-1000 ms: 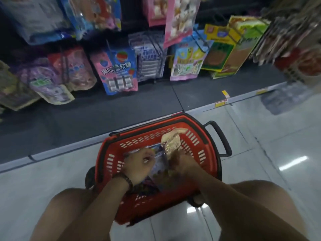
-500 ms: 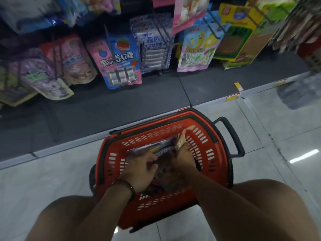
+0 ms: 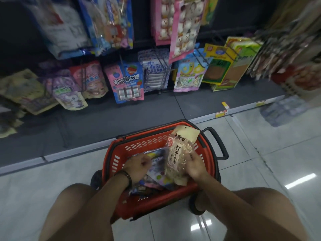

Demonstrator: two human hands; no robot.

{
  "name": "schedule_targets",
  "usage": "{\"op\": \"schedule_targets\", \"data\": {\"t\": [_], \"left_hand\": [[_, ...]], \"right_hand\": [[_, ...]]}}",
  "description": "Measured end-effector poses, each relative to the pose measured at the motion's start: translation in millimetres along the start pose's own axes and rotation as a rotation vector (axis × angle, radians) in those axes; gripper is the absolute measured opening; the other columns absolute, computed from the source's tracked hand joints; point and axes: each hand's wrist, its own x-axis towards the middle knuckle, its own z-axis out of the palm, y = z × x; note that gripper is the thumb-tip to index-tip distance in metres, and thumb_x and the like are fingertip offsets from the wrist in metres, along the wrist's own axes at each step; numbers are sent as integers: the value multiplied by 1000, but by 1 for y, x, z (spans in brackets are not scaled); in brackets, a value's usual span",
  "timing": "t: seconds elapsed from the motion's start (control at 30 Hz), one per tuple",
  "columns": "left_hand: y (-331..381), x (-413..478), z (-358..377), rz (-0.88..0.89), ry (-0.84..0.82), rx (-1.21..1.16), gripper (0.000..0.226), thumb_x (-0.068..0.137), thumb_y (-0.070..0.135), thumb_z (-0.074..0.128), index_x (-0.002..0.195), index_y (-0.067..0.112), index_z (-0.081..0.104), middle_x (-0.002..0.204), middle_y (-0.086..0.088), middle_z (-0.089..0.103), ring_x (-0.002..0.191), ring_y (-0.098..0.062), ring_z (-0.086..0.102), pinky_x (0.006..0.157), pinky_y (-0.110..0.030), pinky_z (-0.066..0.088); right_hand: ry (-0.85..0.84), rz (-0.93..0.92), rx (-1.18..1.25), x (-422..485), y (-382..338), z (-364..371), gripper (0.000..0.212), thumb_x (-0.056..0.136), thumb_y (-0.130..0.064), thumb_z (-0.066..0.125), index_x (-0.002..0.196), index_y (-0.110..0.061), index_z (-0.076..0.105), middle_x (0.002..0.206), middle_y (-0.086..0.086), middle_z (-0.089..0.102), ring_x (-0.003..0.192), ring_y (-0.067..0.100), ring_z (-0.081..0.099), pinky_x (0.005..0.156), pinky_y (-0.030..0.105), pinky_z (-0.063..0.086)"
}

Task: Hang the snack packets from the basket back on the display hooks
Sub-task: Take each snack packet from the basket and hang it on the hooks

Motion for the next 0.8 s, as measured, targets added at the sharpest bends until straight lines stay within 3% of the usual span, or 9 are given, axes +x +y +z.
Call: {"op": "schedule_targets", "data": {"t": [0.1, 0.2, 0.3, 0.4, 0.47, 0.5, 0.57, 0.7, 0.8], "left_hand": [[14, -13, -16, 41, 28, -54, 13, 97, 44, 70, 104, 34, 67, 114, 10, 72, 111, -14, 69, 96, -32, 56], [47, -45, -32, 126, 20, -246, 23, 100, 44, 68, 112, 24, 68, 111, 6, 73, 99, 0, 72, 85, -21, 57], [69, -78, -44, 147, -12, -486, 36, 94, 59, 68, 115, 30, 72, 108, 6, 76, 96, -11, 72, 90, -37, 59], [73, -107, -47, 154, -46, -881, 35, 95, 48, 73, 126, 32, 70, 104, -3, 78, 79, -19, 69, 75, -36, 56], [70, -125, -50, 217, 50, -941, 32, 99, 38, 72, 129, 31, 68, 109, -2, 79, 76, -15, 71, 68, -30, 57], [68, -132, -52, 253, 99, -925, 33, 98, 37, 73, 130, 31, 67, 118, -1, 78, 89, -14, 74, 77, -33, 59], [66, -149, -61, 292, 151, -904, 35, 99, 31, 72, 133, 26, 65, 128, -1, 76, 116, -20, 71, 99, -39, 55], [58, -174, -78, 330, 190, -896, 25, 102, 17, 67, 127, 16, 66, 121, -7, 78, 119, -30, 72, 99, -43, 58], [48, -184, -94, 330, 213, -886, 29, 100, 22, 72, 128, 19, 67, 125, -13, 76, 121, -36, 70, 110, -58, 51]], "right_hand": [[-1, -68, 74, -34, -33, -21, 39, 116, -37, 43, 142, -21, 66, 119, -8, 76, 111, 10, 71, 99, 29, 52], [-61, -126, 106, -73, -71, -40, 43, 114, -49, 39, 131, -28, 72, 121, -11, 76, 115, 5, 69, 103, 28, 52], [-74, -211, 105, -110, -107, -51, 50, 113, -52, 38, 147, -27, 65, 139, -11, 66, 130, 10, 59, 108, 27, 42], [-111, -254, 118, -132, -132, -52, 51, 114, -50, 40, 153, -22, 58, 134, -15, 54, 131, 6, 48, 106, 19, 33], [-154, -222, 135, -148, -145, -48, 54, 108, -63, 45, 146, -30, 64, 137, -17, 56, 132, 9, 51, 118, 30, 33], [-185, -201, 153, -154, -149, -46, 56, 102, -71, 48, 139, -34, 68, 140, -14, 63, 133, 15, 57, 122, 41, 38], [-241, -204, 153, -162, -152, -43, 54, 95, -76, 55, 125, -36, 75, 131, -5, 76, 125, 24, 68, 114, 54, 50], [-279, -321, 208, -178, -167, -37, 26, 105, -46, 65, 103, -24, 79, 101, 4, 82, 99, 34, 77, 83, 45, 57], [-294, -383, 263, -190, -181, -27, 24, 109, -32, 61, 90, -26, 74, 82, 2, 72, 72, 24, 66, 64, 37, 49]]}}
